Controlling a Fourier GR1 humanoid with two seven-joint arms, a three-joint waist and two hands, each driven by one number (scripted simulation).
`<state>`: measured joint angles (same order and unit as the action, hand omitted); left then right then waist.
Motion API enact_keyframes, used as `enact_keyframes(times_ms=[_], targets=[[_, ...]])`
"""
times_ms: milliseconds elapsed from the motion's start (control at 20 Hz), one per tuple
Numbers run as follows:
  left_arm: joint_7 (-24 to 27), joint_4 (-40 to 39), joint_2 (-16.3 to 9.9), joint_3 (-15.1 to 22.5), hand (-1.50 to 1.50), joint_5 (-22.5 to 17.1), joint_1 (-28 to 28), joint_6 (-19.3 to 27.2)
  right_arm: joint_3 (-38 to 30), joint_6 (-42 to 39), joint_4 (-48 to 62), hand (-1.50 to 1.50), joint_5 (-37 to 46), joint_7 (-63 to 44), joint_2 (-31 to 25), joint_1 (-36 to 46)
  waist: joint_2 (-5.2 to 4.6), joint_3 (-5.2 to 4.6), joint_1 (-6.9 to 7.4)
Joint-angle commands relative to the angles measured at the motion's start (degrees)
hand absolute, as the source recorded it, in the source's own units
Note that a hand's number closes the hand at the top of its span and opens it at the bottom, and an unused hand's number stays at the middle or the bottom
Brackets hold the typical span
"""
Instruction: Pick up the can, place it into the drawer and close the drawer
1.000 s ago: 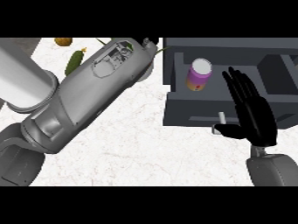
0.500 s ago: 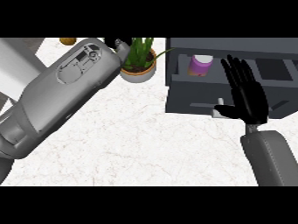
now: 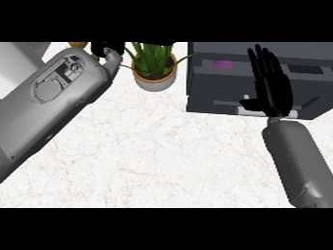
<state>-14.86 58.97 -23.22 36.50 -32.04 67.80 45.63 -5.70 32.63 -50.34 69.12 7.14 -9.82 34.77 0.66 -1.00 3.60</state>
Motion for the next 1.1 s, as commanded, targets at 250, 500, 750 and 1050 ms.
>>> enact_keyframes(times_ms=[250,500,750,1050], targets=[[-1.3,8.3,-2.1,1.5,-1.50,3.0,-8.0,1.9,-4.2,6.6,18.9,-1.50,0.9,-0.8,0.7,13.2,-1.44,1.11,0.75],[-1.1,12.7,-5.0,0.3,-1.50,3.1,-11.6,0.0,-6.3,9.1,26.9,-1.50,1.7,-2.2,-0.7,20.6,-2.02,1.12,1.67],[0.2,14.5,-5.4,-1.0,-1.50,3.7,-14.4,0.0,-6.8,9.8,31.3,-1.50,2.1,-3.1,-1.0,25.2,-2.21,1.10,1.61],[0.9,18.2,-7.4,-1.5,-1.50,4.1,-19.1,-1.3,-7.8,11.7,35.0,-1.50,1.8,-3.3,-0.2,27.9,-2.29,1.10,2.22]])
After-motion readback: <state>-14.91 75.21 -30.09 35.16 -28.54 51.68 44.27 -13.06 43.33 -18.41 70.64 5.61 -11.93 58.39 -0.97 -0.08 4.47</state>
